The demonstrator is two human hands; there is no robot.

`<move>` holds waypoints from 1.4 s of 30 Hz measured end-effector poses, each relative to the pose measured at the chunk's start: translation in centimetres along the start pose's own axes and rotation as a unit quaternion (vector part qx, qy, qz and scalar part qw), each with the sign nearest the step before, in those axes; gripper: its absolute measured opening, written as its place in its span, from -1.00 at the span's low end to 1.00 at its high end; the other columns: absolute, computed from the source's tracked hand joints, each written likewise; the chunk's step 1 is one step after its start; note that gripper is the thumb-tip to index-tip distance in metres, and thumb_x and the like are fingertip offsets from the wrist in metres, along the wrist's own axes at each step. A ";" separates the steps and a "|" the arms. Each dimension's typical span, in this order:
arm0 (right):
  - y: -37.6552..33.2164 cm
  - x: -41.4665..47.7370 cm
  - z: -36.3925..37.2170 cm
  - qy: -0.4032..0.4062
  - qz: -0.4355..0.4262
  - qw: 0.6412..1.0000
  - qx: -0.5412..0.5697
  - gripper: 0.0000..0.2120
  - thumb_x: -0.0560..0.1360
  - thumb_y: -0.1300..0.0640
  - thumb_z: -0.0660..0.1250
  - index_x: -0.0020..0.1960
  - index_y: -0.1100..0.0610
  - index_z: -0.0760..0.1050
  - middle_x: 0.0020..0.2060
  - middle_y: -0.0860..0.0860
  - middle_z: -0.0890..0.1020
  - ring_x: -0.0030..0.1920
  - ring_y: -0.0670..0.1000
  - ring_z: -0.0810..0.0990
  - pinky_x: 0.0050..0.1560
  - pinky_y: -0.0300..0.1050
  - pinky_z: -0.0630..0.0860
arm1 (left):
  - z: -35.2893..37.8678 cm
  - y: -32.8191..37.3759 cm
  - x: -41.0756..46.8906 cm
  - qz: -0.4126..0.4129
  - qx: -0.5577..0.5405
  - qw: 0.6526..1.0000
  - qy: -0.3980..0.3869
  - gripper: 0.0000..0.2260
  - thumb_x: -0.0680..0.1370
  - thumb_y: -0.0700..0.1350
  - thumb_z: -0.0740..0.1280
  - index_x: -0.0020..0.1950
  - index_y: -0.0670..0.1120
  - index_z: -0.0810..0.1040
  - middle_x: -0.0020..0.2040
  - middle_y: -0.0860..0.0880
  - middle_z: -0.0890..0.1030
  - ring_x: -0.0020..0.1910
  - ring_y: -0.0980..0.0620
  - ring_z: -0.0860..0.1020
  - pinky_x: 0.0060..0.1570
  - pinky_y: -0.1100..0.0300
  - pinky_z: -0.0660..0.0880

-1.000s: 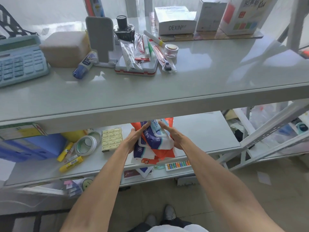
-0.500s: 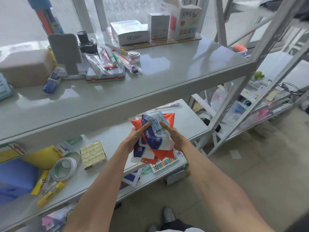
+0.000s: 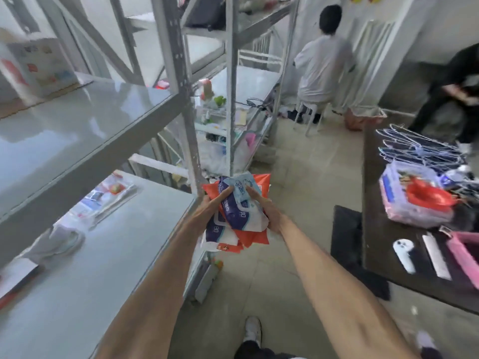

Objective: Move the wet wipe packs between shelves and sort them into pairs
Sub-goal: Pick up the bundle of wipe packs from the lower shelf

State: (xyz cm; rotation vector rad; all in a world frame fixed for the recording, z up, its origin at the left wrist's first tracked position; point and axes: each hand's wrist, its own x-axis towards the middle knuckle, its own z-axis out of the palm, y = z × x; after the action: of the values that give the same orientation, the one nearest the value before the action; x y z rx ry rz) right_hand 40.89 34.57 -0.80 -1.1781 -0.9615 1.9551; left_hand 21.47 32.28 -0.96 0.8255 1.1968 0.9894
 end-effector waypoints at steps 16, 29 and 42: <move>-10.9 -1.0 -24.2 0.196 -0.095 0.975 0.052 -0.22 0.33 -0.36 0.58 0.37 0.10 0.59 0.16 0.19 0.74 0.14 0.24 0.75 0.14 0.20 0.69 | 24.7 6.1 17.8 -0.004 0.088 0.978 -0.187 -0.58 0.46 0.22 0.53 0.18 -0.02 0.65 0.10 -0.21 0.76 0.12 -0.30 0.71 0.22 -0.23 0.62; -19.4 12.3 -34.7 0.240 -0.068 0.968 0.024 -0.02 0.18 -0.42 0.64 0.41 0.12 0.54 0.13 0.16 0.76 0.14 0.22 0.75 0.29 0.24 0.62 | 29.7 10.4 34.8 -0.009 0.114 0.971 -0.212 -0.35 0.41 0.30 0.54 0.33 -0.11 0.63 0.19 -0.25 0.72 0.22 -0.35 0.66 0.31 -0.32 0.54; -34.2 32.6 -46.4 0.230 -0.066 0.970 0.038 -0.15 0.26 -0.37 0.63 0.38 0.10 0.58 0.17 0.17 0.74 0.20 0.25 0.72 0.33 0.28 0.58 | 34.7 18.5 61.4 -0.032 0.080 0.975 -0.206 -0.30 0.37 0.29 0.58 0.35 -0.12 0.61 0.18 -0.24 0.73 0.19 -0.31 0.68 0.29 -0.33 0.55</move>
State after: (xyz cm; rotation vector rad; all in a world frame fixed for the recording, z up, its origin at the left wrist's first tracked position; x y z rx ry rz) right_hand 76.01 90.70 -1.29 -1.4014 -0.6914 1.5036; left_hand 56.89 95.95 0.67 1.0556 0.9429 0.6322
